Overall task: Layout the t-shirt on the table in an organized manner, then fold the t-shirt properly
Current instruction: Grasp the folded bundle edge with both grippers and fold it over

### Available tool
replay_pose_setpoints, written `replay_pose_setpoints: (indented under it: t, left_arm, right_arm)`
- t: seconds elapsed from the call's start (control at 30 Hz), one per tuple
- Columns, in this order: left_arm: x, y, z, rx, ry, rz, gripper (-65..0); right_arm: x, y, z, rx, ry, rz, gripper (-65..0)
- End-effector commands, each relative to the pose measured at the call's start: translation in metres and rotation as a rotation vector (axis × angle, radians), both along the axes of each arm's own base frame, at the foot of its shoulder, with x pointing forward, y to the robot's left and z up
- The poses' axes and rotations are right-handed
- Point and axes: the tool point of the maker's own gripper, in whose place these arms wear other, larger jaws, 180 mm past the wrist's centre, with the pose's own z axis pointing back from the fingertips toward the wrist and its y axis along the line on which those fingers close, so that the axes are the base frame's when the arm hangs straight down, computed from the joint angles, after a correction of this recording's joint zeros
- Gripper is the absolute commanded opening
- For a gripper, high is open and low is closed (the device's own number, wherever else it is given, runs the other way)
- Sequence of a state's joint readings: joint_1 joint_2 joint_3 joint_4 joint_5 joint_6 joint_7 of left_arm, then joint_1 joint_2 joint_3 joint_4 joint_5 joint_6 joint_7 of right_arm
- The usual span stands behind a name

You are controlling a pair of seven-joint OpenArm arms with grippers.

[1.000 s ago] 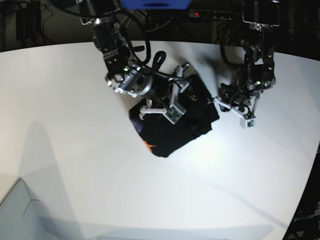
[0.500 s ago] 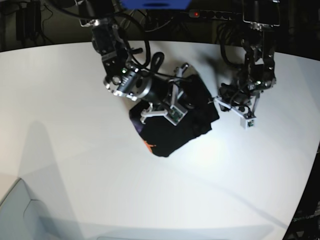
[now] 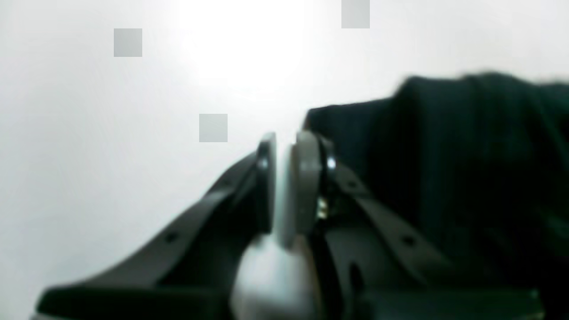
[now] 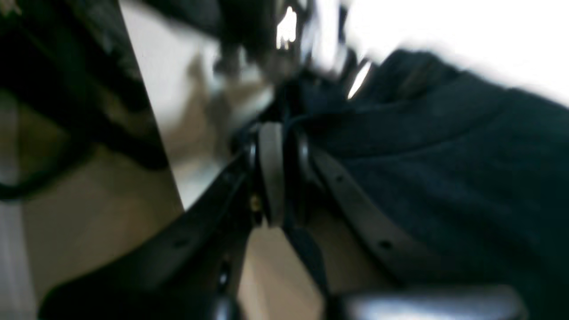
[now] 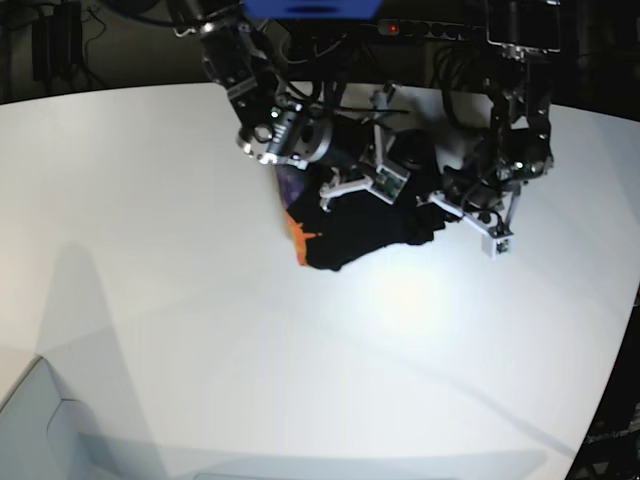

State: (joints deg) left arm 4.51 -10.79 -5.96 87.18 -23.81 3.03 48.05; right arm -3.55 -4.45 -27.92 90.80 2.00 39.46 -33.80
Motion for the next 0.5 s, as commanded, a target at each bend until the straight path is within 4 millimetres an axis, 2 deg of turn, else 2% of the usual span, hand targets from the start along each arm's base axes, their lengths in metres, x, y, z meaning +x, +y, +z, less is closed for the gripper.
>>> replay_pose_setpoints:
  t: [0.0, 0.2, 0.37, 0.47]
  left_arm:
    - [-0.002, 0.002, 0.006, 0.009, -0.006, -0.003, -56.9]
    - [-0.012, -0.003, 0.027, 0.013, -0.062, -0.020, -56.9]
    - [-0.024, 0.035, 0.041, 0.037, -0.089, 0.091, -56.9]
    - [-0.027, 0.052, 0.046, 0.057, -0.100, 0.126, -56.8]
  right_arm:
    - [0.010, 0.011, 0.021, 0.084, -0.041, 0.003, -62.6]
    - [0.020, 0.012, 0.011, 0.095, -0.027, 0.000, -62.4]
    - [0.021, 0.013, 0.010, 0.095, -0.025, 0.002, -61.5]
    - [0.020, 0.013, 0.010, 0.093, -0.023, 0.002, -52.8]
